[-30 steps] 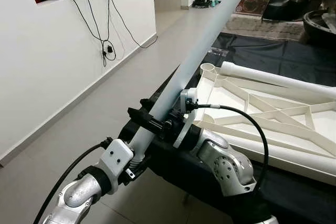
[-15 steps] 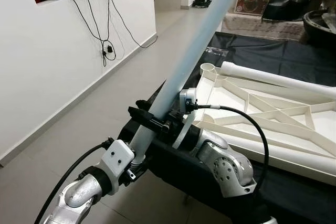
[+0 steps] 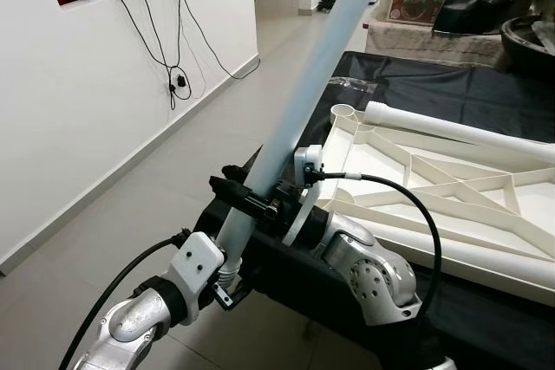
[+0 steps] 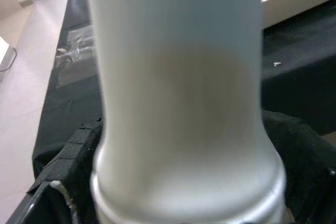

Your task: Building children table

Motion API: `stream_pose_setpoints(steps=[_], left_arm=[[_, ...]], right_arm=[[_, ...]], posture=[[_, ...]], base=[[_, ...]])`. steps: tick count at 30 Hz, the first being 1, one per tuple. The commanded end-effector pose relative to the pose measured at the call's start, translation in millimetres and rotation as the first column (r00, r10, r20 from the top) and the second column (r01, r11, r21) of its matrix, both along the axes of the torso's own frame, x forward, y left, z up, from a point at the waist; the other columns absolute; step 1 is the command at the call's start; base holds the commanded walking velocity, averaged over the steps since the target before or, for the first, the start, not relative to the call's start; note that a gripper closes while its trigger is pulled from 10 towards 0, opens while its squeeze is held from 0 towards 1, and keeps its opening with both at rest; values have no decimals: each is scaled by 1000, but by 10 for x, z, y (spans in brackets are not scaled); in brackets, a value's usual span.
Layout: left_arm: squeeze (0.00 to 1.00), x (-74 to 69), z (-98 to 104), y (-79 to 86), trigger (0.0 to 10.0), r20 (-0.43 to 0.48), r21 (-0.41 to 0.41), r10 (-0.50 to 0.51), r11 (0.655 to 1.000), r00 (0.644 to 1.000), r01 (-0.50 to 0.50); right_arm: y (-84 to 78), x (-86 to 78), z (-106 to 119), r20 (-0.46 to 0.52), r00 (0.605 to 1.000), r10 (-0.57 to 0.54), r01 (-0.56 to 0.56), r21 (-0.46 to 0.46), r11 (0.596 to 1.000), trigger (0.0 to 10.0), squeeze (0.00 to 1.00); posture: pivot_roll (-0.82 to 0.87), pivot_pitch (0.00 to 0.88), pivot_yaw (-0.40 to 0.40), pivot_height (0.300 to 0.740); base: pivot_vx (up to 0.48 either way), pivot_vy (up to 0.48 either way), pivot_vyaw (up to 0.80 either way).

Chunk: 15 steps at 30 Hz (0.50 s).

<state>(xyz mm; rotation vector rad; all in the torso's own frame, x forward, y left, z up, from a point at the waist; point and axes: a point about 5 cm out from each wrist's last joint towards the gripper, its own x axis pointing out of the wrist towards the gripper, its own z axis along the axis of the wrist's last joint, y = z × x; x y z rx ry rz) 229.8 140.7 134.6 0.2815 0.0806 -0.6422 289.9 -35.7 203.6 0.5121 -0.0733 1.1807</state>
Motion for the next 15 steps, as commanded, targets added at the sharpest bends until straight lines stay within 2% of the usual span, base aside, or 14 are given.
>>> stream_pose_setpoints(steps=[1,3,4,6,7,11,13,15], left_arm=[[1000,-33,-77,29,10000,-38,22,10,1000,999,-9],[1000,-32,-86,36,10000,-34,36,20,999,999,-19],[941,-41,-92,29,10000,-29,43,20,999,999,-19],[941,-47,-95,23,10000,-26,46,19,999,999,-17],[0,-56,-99,15,10000,-30,35,20,999,999,-19],[0,-67,-108,-4,10000,-35,12,36,999,999,-36],[0,-77,-122,-28,10000,-26,4,66,998,997,-66],[0,-77,-122,-28,10000,-26,4,66,998,997,-66]], right_arm=[[-7,38,83,21,1000,-10,10,26,1000,0,0],[-19,53,90,19,1000,-19,19,29,999,0,0],[-43,83,92,23,999,-41,40,24,999,0,0],[-60,103,93,26,998,-56,55,21,998,0,0],[-89,136,96,29,996,-82,82,17,996,0,0],[-161,228,113,33,986,-164,163,15,986,0,0],[-251,336,144,39,962,-269,268,19,963,0,0],[-251,336,144,39,962,-269,268,19,963,0,0]], posture=[[36,44,42,740],[36,44,42,740],[32,35,44,740],[32,35,44,740],[32,35,44,740],[27,21,46,740],[25,16,47,740],[25,16,47,740]], base=[[0,0,0],[0,0,0],[0,0,0],[0,0,0],[0,0,0],[0,0,0],[0,0,0],[0,0,0]])
